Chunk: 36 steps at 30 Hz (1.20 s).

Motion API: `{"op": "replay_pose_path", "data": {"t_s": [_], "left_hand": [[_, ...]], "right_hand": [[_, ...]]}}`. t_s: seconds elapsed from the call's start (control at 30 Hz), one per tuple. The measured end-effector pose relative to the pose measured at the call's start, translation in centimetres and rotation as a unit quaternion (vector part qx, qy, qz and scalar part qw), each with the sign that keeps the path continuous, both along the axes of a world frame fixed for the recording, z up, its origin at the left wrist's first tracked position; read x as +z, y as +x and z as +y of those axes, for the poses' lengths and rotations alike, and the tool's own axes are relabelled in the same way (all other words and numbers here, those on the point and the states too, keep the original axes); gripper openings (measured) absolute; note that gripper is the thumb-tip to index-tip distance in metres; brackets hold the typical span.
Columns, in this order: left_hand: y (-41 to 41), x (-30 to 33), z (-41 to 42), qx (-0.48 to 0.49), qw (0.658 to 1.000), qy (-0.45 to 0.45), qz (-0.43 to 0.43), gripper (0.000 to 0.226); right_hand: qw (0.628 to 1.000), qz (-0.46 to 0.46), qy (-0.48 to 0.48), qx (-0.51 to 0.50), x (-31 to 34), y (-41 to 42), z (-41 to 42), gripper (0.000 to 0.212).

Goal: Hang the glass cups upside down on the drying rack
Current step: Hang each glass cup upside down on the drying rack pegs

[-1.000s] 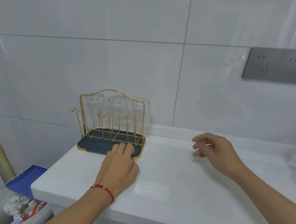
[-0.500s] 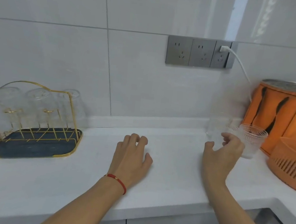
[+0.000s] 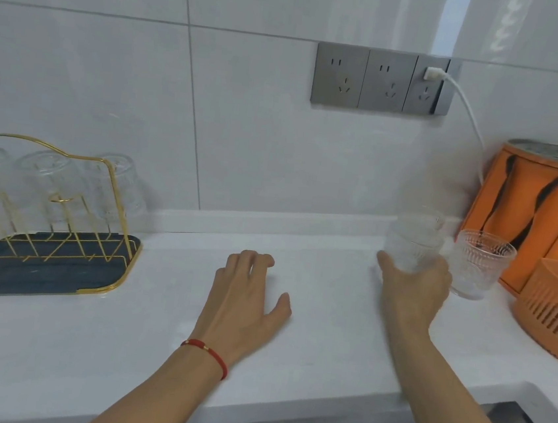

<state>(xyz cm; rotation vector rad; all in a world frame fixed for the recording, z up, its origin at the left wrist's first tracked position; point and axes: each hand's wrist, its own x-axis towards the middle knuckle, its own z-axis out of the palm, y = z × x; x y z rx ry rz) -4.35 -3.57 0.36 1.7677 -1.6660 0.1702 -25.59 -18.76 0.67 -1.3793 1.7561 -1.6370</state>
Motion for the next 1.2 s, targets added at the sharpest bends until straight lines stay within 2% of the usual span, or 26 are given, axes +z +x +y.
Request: {"op": "replay_pose_path", "data": {"t_s": [0.1, 0.17, 0.23, 0.3, 0.37, 0.43, 0.5, 0.53, 0.6, 0.63, 0.7, 0.8, 0.87, 0.9, 0.93, 1.0, 1.03, 1.07, 1.2], "left_hand": [[0.0, 0.3, 0.4, -0.037, 0.997, -0.006, 0.064, 0.069], [0.2, 0.6, 0.7, -0.072, 0.989, -0.01, 0.13, 0.082], [0.4, 0.9, 1.1, -0.105, 0.976, -0.026, 0.189, 0.095], [0.4, 1.3, 1.5, -0.114, 0.969, -0.051, 0.212, 0.095], [0.5, 1.7, 2.1, -0.095, 0.967, -0.082, 0.22, 0.077], [1.1, 2.2, 3.1, -0.083, 0.958, -0.103, 0.253, 0.06], [2.4, 2.6, 4.2, -0.084, 0.943, -0.11, 0.303, 0.056], [3.2, 2.9, 4.8, -0.084, 0.935, -0.108, 0.327, 0.056], [5.1, 3.5, 6.1, -0.079, 0.93, -0.096, 0.345, 0.057], [6.0, 3.7, 6.8, -0.077, 0.931, -0.087, 0.346, 0.056], [7.7, 4.3, 8.4, -0.069, 0.934, -0.067, 0.343, 0.056], [10.4, 4.4, 10.7, -0.069, 0.932, -0.03, 0.353, 0.055], [12.8, 4.2, 12.4, -0.021, 0.927, -0.037, 0.373, 0.048], [14.3, 3.8, 13.2, 0.041, 0.935, -0.048, 0.348, 0.046], [16.0, 3.2, 13.9, 0.124, 0.951, -0.041, 0.28, 0.045], [18.8, 2.0, 15.3, 0.277, 0.956, 0.028, 0.088, 0.041], [19.5, 1.3, 15.7, 0.308, 0.95, 0.052, 0.026, 0.041], [20.0, 0.6, 15.9, 0.315, 0.947, 0.065, -0.001, 0.044], [20.5, -0.6, 15.5, 0.294, 0.951, 0.089, -0.023, 0.056]], "right_hand": [[0.981, 0.083, -0.114, 0.135, 0.6, 1.9, 2.5, 0.078], [0.936, 0.177, -0.193, 0.235, 0.5, 3.5, 4.3, 0.08], [0.872, 0.261, -0.227, 0.346, 0.3, 4.4, 6.0, 0.084], [0.813, 0.333, -0.266, 0.398, 0.2, 5.1, 7.1, 0.085], [0.786, 0.353, -0.307, 0.405, 0.3, 5.6, 8.1, 0.083], [0.805, 0.296, -0.279, 0.432, 0.5, 6.3, 9.1, 0.087], [0.837, 0.165, -0.134, 0.505, 0.8, 7.2, 10.5, 0.092], [0.828, 0.069, -0.035, 0.556, 1.0, 8.0, 11.4, 0.088], [0.757, -0.145, 0.123, 0.625, 1.1, 9.9, 12.7, 0.07], [0.724, -0.221, 0.161, 0.633, 1.2, 10.9, 13.1, 0.063], [0.7, -0.268, 0.192, 0.633, 2.1, 12.5, 13.9, 0.05], [0.695, -0.262, 0.216, 0.634, 3.2, 14.5, 14.8, 0.045], [0.732, -0.221, 0.196, 0.614, 4.1, 15.3, 15.3, 0.046], [0.759, -0.184, 0.174, 0.6, 4.6, 15.7, 15.6, 0.047], [0.782, -0.147, 0.148, 0.588, 5.3, 16.1, 16.1, 0.047], [0.806, -0.086, 0.089, 0.578, 7.0, 17.0, 17.1, 0.049], [0.809, -0.07, 0.056, 0.581, 7.9, 17.6, 17.5, 0.051], [0.807, -0.064, 0.026, 0.587, 8.8, 18.4, 18.0, 0.052], [0.796, -0.059, -0.088, 0.596, 12.0, 23.2, 20.0, 0.056]]}}
